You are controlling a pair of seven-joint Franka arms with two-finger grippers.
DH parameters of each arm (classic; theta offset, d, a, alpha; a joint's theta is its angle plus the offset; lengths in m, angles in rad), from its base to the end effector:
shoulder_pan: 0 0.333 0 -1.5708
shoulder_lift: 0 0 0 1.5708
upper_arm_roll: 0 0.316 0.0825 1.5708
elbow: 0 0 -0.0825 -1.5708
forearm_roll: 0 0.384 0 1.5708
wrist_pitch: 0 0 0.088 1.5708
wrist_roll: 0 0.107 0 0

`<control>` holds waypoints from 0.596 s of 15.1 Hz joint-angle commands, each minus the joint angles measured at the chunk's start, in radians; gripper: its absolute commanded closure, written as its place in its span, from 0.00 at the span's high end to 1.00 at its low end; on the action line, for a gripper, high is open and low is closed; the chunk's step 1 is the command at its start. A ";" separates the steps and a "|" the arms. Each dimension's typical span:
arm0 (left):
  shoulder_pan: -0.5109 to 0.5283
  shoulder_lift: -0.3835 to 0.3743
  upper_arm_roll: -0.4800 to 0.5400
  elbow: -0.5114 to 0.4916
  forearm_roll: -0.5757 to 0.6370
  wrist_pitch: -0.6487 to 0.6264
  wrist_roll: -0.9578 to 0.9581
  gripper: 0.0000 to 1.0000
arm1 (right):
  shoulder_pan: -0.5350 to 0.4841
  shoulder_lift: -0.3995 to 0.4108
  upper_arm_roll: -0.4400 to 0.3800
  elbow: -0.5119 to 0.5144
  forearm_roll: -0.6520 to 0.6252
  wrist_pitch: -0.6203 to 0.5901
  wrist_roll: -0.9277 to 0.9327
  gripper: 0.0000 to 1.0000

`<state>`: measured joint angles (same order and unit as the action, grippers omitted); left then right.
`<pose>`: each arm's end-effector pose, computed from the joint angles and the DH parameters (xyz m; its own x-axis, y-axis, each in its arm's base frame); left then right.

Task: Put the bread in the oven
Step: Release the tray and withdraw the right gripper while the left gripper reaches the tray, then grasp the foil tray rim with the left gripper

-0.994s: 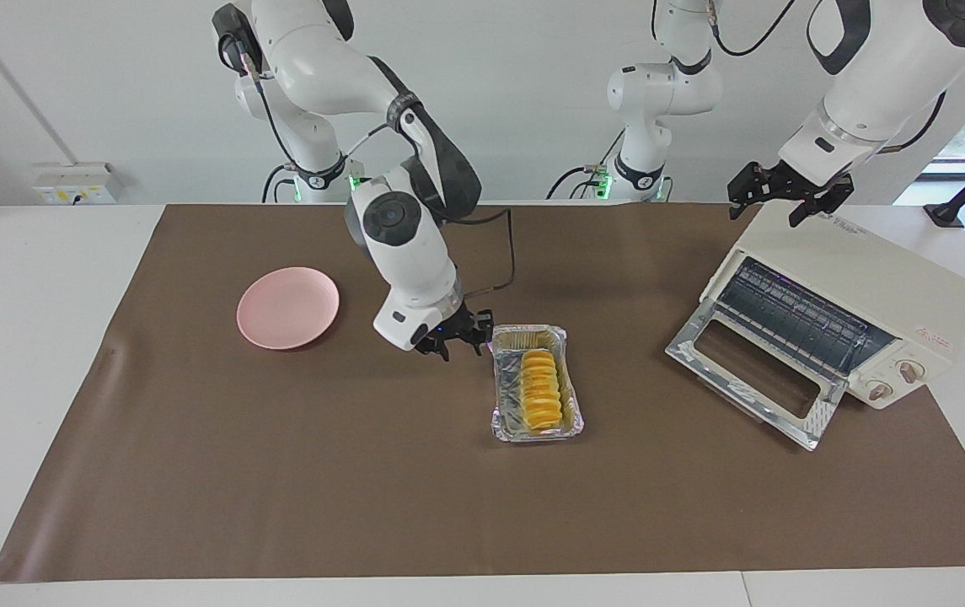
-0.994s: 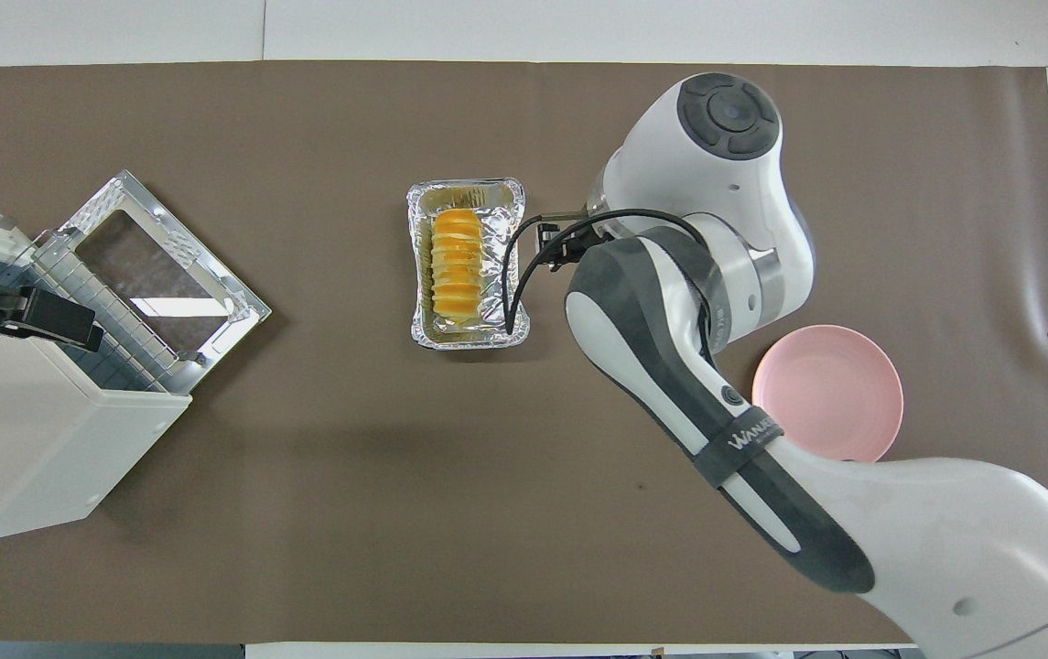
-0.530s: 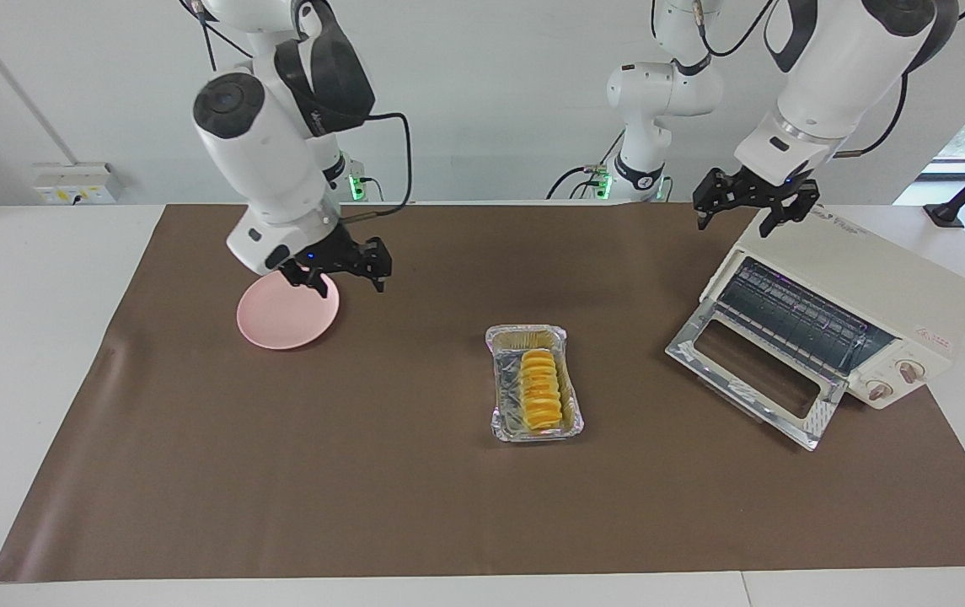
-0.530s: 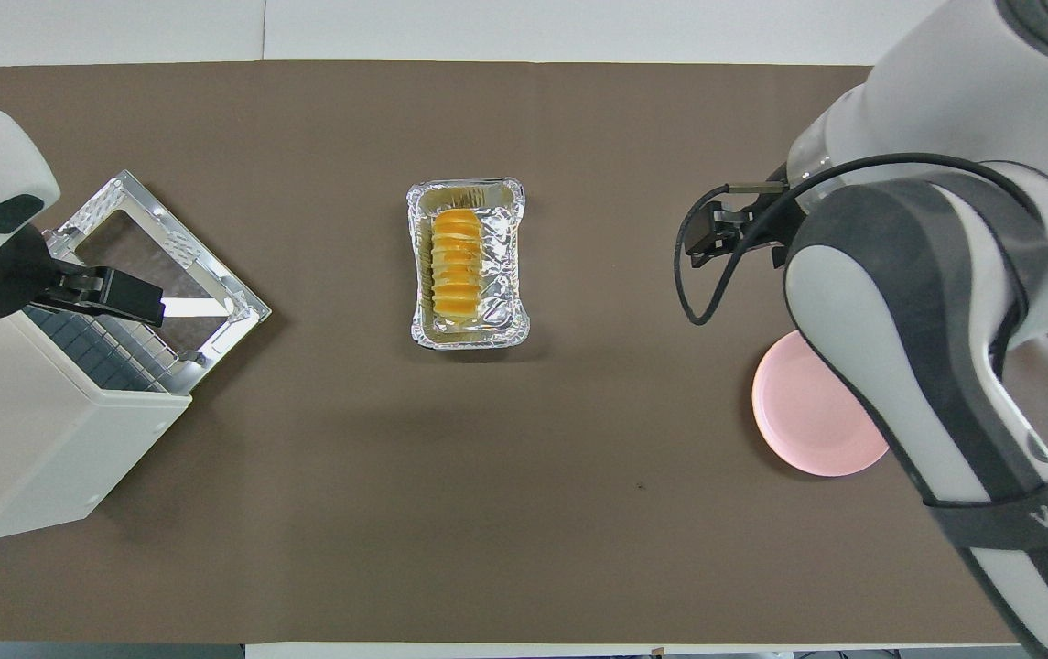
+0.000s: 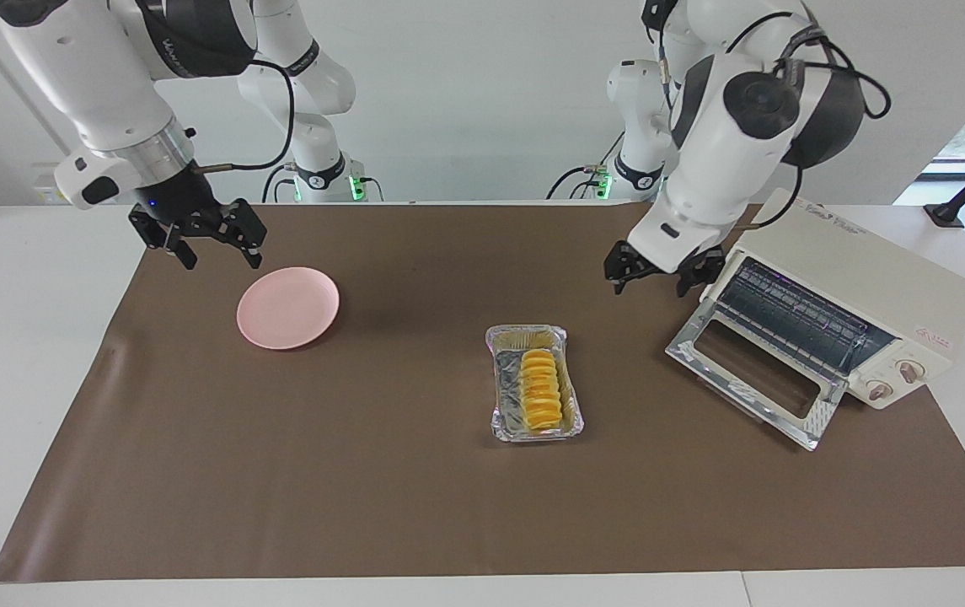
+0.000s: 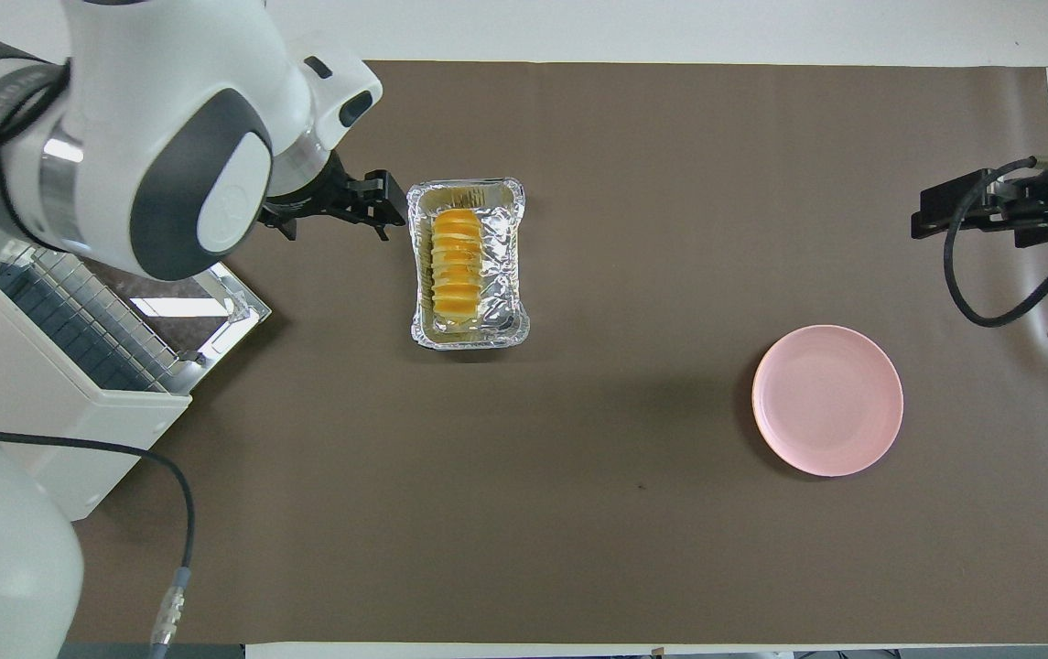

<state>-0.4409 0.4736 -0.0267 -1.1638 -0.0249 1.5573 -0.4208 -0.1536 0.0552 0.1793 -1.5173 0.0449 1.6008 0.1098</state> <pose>0.6125 -0.3075 0.5198 0.9952 -0.0436 -0.0880 -0.0436 -0.9990 0.0012 0.5745 0.0165 0.6220 0.9961 -0.0857 0.0230 -0.0843 -0.9948 -0.0576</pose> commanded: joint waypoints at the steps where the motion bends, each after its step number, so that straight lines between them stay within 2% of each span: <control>1: -0.100 0.034 0.014 -0.019 0.037 0.107 -0.145 1.00 | -0.015 -0.058 0.011 -0.108 -0.017 0.010 -0.010 1.00; 2: -0.108 0.037 0.011 -0.037 0.033 0.145 -0.182 1.00 | -0.015 -0.064 0.011 -0.121 -0.017 0.010 -0.015 1.00; 4: -0.180 0.101 0.014 -0.050 0.040 0.231 -0.286 1.00 | -0.015 -0.067 0.011 -0.124 -0.017 0.017 -0.015 1.00; 6: -0.186 0.141 0.014 -0.060 0.042 0.294 -0.292 1.00 | -0.015 -0.067 0.011 -0.126 -0.017 0.018 -0.016 1.00; 9: -0.183 0.160 0.013 -0.122 0.042 0.403 -0.296 1.00 | -0.038 -0.067 0.014 -0.126 -0.017 0.030 -0.022 1.00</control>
<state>-0.6246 0.6447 -0.0222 -1.2503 -0.0002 1.9097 -0.7038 -0.1641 0.0188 0.1791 -1.6043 0.0411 1.6008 0.1098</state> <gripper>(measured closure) 0.000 0.000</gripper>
